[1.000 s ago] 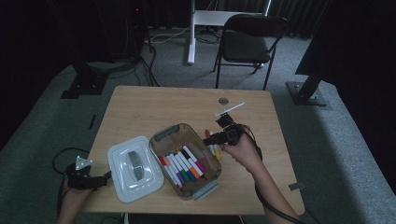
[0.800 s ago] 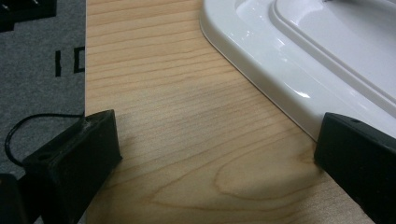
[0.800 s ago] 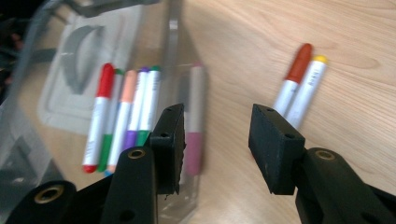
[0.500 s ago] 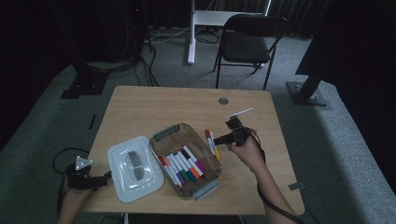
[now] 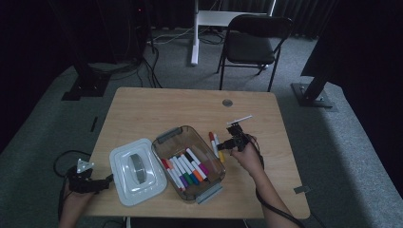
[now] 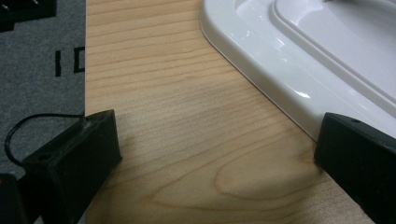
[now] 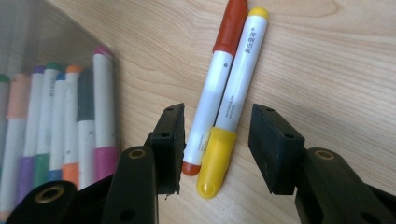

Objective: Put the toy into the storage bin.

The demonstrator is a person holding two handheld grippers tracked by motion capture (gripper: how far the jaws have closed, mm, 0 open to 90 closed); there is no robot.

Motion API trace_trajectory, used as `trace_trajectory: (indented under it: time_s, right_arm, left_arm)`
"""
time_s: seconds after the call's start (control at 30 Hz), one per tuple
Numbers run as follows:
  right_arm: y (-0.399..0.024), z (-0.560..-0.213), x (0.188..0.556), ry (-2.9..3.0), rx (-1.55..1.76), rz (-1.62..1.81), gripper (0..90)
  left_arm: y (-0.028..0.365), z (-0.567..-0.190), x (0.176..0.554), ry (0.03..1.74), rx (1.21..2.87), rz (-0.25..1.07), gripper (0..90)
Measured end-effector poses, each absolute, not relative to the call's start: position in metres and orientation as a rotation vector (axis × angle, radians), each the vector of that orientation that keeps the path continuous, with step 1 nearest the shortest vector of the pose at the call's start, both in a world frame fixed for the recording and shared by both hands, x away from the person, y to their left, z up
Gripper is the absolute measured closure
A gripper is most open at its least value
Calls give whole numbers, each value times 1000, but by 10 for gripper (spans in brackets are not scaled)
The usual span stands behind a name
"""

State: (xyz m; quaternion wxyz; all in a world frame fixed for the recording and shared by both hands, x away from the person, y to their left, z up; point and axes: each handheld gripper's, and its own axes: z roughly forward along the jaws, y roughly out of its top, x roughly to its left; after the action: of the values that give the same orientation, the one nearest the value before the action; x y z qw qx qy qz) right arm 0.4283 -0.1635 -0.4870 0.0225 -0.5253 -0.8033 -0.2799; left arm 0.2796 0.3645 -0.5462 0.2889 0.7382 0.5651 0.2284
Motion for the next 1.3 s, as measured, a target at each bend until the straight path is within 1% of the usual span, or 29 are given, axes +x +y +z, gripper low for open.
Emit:
trace_trajectory:
  time_s: [0.77, 0.9, 1.07, 1.3]
  right_arm:
    - [-151, -508, 444, -2444, -1712, -763, 564]
    - [-151, -507, 445, -2453, -1730, -750, 586]
    - [-156, -511, 446, -2453, -1767, -699, 595]
    - [-171, -510, 448, -2425, -1807, -717, 622]
  left_arm:
    - [365, -546, 280, 1508, 1971, 610, 6]
    - [365, -546, 280, 1508, 1970, 610, 6]
    - [365, -546, 280, 1508, 1971, 610, 6]
    - [365, -546, 280, 1508, 1970, 610, 6]
